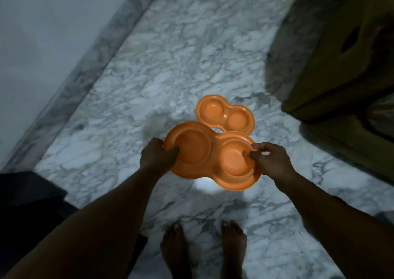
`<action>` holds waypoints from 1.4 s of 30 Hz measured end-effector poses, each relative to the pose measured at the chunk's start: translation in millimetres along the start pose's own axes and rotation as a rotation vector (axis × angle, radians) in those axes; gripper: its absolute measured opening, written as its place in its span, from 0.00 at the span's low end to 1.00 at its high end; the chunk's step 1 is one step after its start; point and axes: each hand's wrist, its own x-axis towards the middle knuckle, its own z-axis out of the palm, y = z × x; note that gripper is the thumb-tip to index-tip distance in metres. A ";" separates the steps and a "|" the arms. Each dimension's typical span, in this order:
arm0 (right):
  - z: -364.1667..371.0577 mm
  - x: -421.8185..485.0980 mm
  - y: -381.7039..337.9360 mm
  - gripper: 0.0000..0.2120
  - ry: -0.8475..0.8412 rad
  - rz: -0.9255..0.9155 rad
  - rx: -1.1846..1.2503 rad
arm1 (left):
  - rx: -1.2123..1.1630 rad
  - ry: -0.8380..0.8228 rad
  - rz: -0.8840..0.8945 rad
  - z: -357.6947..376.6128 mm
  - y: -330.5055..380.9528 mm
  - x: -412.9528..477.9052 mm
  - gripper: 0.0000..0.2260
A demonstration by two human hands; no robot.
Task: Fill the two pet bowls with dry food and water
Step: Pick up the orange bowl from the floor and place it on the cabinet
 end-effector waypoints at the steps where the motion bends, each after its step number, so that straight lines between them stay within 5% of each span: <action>1: -16.1 -21.2 -22.5 0.10 0.011 -0.034 0.005 | -0.021 0.004 -0.006 -24.3 12.4 -21.6 0.18; 5: -67.4 -100.2 -107.1 0.12 0.037 -0.164 -0.013 | -0.138 0.007 -0.021 -118.1 53.5 -101.0 0.12; 11: -128.2 -219.3 -218.6 0.14 0.012 -0.409 -0.064 | -0.267 0.097 0.029 -253.3 96.0 -228.9 0.20; 21: -193.3 -416.9 -351.4 0.16 -0.095 -0.829 -0.291 | -0.469 0.284 -0.025 -401.5 72.7 -430.9 0.18; 31: -100.5 -623.9 -428.3 0.15 -0.311 -1.225 -0.420 | -0.647 0.531 -0.112 -538.5 -68.6 -602.0 0.19; 42: 72.9 -875.3 -345.0 0.18 -0.612 -1.437 -0.553 | -0.775 0.762 -0.313 -594.6 -335.3 -774.1 0.18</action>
